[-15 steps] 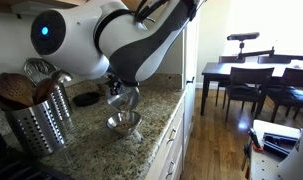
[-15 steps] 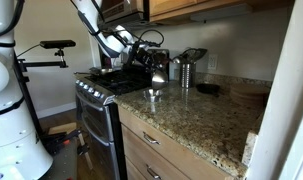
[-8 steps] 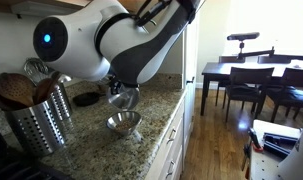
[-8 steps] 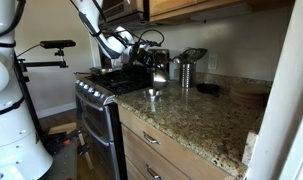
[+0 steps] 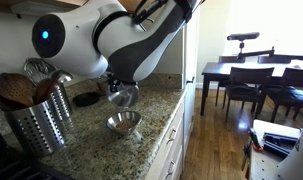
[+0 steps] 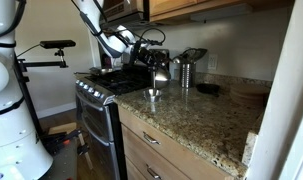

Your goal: Take the bowl on the right and pour the beans into the bowl on the left

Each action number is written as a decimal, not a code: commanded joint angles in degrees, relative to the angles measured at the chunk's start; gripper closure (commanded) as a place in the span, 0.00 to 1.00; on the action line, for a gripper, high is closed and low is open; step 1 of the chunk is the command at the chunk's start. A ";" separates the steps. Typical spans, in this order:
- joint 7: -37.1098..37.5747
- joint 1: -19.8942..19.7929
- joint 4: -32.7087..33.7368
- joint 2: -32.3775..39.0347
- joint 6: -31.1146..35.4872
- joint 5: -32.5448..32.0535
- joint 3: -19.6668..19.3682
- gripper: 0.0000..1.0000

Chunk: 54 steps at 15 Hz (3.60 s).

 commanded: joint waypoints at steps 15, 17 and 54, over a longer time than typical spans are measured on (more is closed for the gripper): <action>4.50 0.39 2.31 0.70 -1.86 12.77 -0.29 0.92; 7.77 0.57 2.56 0.83 -2.04 13.84 -0.41 0.92; -0.62 -18.47 1.16 -17.76 5.61 36.04 -15.03 0.92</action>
